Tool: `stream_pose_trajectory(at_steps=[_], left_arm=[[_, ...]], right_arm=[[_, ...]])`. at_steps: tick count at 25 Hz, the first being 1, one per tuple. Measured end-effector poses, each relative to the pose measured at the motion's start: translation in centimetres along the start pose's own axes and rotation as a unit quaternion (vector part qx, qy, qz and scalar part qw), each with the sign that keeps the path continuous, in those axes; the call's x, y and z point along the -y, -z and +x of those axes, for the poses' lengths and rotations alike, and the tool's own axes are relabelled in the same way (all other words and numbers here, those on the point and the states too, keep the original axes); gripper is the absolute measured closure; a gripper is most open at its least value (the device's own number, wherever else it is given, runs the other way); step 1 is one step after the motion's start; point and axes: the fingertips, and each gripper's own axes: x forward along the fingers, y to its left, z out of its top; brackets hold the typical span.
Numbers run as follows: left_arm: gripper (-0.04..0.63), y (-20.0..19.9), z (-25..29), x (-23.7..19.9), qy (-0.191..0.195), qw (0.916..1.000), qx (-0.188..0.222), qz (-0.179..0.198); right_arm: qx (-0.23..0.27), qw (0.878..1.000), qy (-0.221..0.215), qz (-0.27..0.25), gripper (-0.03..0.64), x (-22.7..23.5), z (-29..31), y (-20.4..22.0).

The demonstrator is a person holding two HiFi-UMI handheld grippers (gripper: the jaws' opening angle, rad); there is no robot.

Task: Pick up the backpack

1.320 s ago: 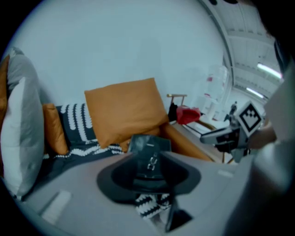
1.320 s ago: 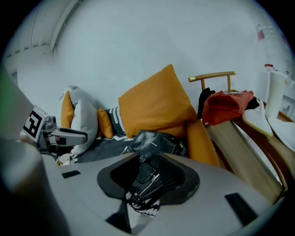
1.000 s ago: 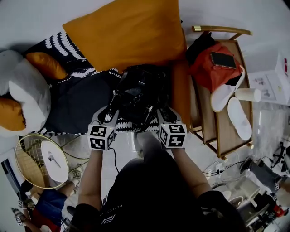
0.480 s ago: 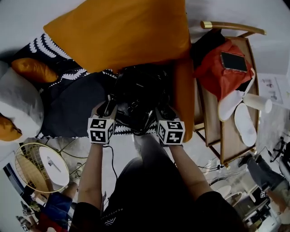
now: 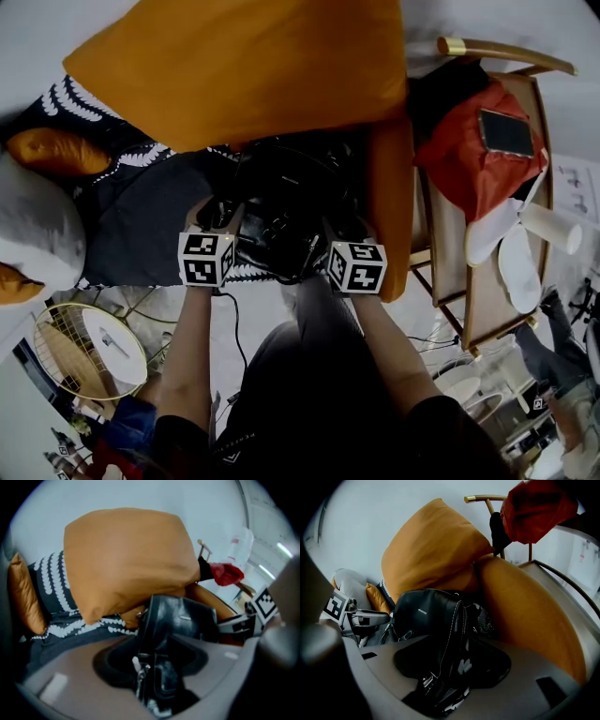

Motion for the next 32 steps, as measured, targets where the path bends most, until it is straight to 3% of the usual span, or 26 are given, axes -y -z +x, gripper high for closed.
stream_pose_trajectory(at_steps=[20, 32], left_arm=[[0.376, 0.3, 4.4, -0.3, 0.028, 0.9994, -0.019, 0.006], [0.445, 0.0, 2.6, 0.3, 0.063, 0.9974, -0.029, 0.017]], right_arm=[[-0.02, 1.0, -0.003, 0.012, 0.427, 0.2, 2.5, 1.0], [-0.027, 0.999, -0.012, -0.011, 0.508, -1.6, 0.7, 0.5]])
